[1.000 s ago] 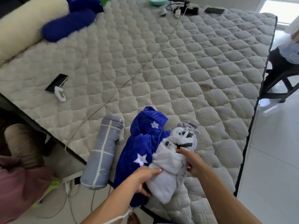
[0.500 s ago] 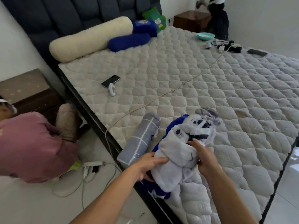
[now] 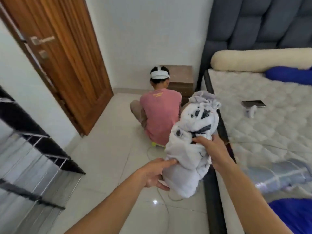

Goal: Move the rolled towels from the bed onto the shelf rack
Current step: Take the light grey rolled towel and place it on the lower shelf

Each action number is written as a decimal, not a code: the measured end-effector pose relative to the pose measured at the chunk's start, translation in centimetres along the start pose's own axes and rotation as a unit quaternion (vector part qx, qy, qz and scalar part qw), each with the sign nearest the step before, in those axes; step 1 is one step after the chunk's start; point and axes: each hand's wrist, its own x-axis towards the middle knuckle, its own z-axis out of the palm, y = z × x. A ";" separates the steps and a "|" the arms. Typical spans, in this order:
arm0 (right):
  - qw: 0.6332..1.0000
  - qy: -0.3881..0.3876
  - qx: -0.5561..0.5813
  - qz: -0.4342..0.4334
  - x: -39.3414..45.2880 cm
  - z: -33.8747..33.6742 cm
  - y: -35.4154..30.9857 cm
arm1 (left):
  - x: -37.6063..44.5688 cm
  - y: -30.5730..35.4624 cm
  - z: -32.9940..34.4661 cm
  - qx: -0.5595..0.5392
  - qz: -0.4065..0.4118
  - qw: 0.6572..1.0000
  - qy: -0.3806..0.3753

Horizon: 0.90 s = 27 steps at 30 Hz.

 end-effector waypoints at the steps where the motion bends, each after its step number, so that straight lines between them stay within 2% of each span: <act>1: 0.999 -0.029 -0.021 0.000 0.2 3.2 -0.4 | -1.1 -0.7 -2.4 -0.029 0.009 0.999 0.016; 6: 0.984 -0.151 -0.088 -0.034 1.1 17.7 -2.4 | -5.6 -2.8 -13.1 -0.121 0.046 0.986 0.103; 11: 0.951 -0.273 -0.127 -0.068 1.8 30.7 -2.7 | -8.5 -5.3 -22.4 -0.188 0.076 0.960 0.192; 17: 0.905 -0.380 -0.177 -0.076 3.7 44.8 -0.9 | -8.4 -7.7 -31.6 -0.290 0.127 0.889 0.331; 23: 0.854 -0.452 -0.244 -0.082 6.0 56.8 -0.1 | -7.6 -7.7 -38.9 -0.372 0.114 0.839 0.381; 27: 0.814 -0.491 -0.300 -0.077 6.7 63.4 1.5 | -7.0 -8.5 -42.2 -0.429 0.093 0.816 0.376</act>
